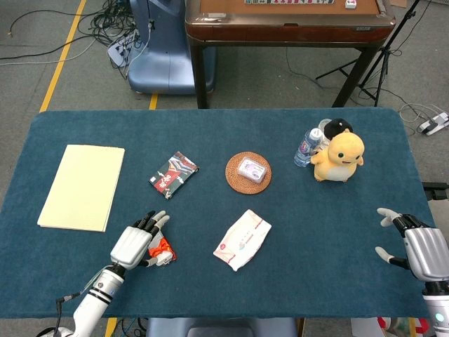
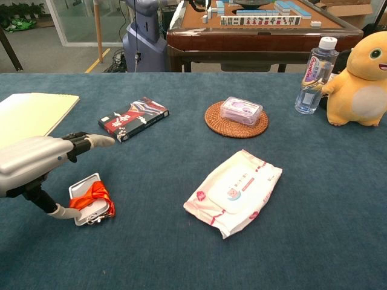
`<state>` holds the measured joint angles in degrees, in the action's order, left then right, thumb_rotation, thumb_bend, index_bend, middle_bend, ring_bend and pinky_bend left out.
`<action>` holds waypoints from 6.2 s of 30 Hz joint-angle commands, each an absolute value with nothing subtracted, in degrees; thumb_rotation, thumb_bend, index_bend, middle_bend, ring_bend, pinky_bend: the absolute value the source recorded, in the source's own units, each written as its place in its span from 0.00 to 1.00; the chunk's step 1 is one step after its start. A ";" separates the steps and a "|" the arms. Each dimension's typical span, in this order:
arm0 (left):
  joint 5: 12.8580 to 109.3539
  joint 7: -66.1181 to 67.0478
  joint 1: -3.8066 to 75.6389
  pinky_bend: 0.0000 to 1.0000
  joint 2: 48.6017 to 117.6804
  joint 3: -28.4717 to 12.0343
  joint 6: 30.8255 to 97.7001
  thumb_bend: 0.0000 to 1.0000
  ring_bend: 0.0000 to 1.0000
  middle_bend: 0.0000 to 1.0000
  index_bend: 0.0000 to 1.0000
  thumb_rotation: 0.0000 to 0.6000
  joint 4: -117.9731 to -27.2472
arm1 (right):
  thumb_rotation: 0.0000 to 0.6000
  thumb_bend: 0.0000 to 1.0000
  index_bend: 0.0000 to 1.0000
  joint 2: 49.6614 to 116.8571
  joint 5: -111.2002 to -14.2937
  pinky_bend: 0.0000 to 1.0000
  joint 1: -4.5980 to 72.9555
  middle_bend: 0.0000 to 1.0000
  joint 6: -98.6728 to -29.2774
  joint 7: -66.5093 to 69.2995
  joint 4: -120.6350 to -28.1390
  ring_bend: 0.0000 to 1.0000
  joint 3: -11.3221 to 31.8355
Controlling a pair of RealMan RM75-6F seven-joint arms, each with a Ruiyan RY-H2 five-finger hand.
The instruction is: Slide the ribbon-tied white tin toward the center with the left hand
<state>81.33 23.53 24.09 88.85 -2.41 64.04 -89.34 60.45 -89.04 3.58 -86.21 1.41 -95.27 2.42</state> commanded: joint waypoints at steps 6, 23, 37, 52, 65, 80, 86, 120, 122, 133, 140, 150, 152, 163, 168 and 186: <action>78.87 24.56 25.35 0.24 90.19 -3.57 62.93 0.00 0.00 0.00 0.00 1.00 -88.56 | 1.00 0.01 0.28 60.37 -89.06 0.58 3.56 0.44 -86.21 1.62 -95.34 0.35 2.44; 74.37 27.28 28.58 0.24 92.11 -6.01 61.58 0.00 0.00 0.00 0.00 1.00 -88.78 | 1.00 0.01 0.28 60.15 -89.21 0.58 3.33 0.44 -86.72 2.07 -95.28 0.35 2.53; 70.32 30.40 32.85 0.24 93.84 -8.19 58.93 0.00 0.00 0.00 0.00 1.00 -87.27 | 1.00 0.01 0.28 59.87 -89.17 0.58 3.14 0.44 -87.07 2.60 -95.27 0.35 2.67; 65.89 32.72 37.09 0.24 95.87 -9.99 57.16 0.00 0.00 0.00 0.00 1.00 -84.84 | 1.00 0.01 0.28 59.48 -89.26 0.58 2.75 0.44 -87.86 3.41 -95.27 0.35 2.83; 62.35 34.62 40.91 0.24 97.61 -11.82 56.52 0.00 0.00 0.00 0.00 1.00 -82.74 | 1.00 0.01 0.28 59.15 -89.23 0.58 2.43 0.44 -88.46 4.21 -95.21 0.35 3.03; 58.35 38.23 45.86 0.24 100.09 -13.43 55.62 0.00 0.00 0.00 0.00 1.00 -79.91 | 1.00 0.01 0.28 58.89 -89.03 0.58 2.21 0.44 -88.66 4.88 -95.09 0.35 3.18; 56.60 39.03 47.98 0.24 101.07 -14.52 55.25 0.00 0.00 0.00 0.00 1.00 -77.53 | 1.00 0.01 0.28 58.85 -89.02 0.58 2.11 0.44 -88.92 5.24 -95.02 0.35 3.31; 48.75 43.49 47.77 0.25 93.44 -10.10 60.01 0.00 0.00 0.00 0.00 1.00 -97.98 | 1.00 0.01 0.28 58.23 -89.14 0.58 1.33 0.44 -90.00 5.95 -95.31 0.35 3.41; 48.13 43.46 48.04 0.23 93.94 -9.72 59.86 0.00 0.00 0.00 0.00 1.00 -97.74 | 1.00 0.01 0.28 58.12 -89.08 0.58 1.27 0.44 -90.03 6.11 -95.28 0.35 3.43; 45.79 42.41 49.15 0.19 95.37 -9.08 59.71 0.00 0.00 0.00 0.00 1.00 -95.78 | 1.00 0.01 0.28 57.80 -88.63 0.58 1.00 0.44 -90.11 5.51 -95.42 0.35 3.53; 45.43 43.48 49.94 0.18 96.44 -8.63 60.67 0.00 0.00 0.00 0.00 1.00 -93.29 | 1.00 0.01 0.28 57.69 -88.69 0.58 0.86 0.44 -90.35 5.81 -95.48 0.35 3.61; 45.31 42.22 50.55 0.18 98.39 -9.24 60.73 0.00 0.00 0.00 0.00 1.00 -89.49 | 1.00 0.01 0.28 57.65 -88.68 0.58 0.82 0.44 -90.32 6.11 -95.37 0.35 3.67; 45.53 41.82 50.70 0.18 98.80 -9.36 60.54 0.00 0.00 0.00 0.00 1.00 -88.56 | 1.00 0.01 0.28 57.65 -88.67 0.58 0.81 0.44 -90.33 6.16 -95.39 0.35 3.69; 46.97 41.58 52.05 0.18 101.80 -10.20 60.45 0.00 0.00 0.00 0.00 1.00 -82.70 | 1.00 0.01 0.28 57.55 -88.62 0.58 0.67 0.44 -90.48 6.53 -95.36 0.35 3.78; 46.93 42.57 52.26 0.18 102.56 -10.47 61.14 0.00 0.00 0.00 0.00 1.00 -81.00 | 1.00 0.01 0.28 57.47 -88.71 0.58 0.60 0.44 -90.60 6.79 -95.33 0.35 3.78; 45.85 47.12 50.44 0.18 97.31 -9.26 65.06 0.00 0.00 0.00 0.00 1.00 -90.99 | 1.00 0.01 0.28 57.35 -88.97 0.58 0.50 0.44 -90.68 6.94 -95.46 0.35 3.71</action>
<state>45.83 46.77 50.77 97.78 -9.60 64.62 -90.49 57.35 -88.97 0.50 -90.68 6.94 -95.46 3.71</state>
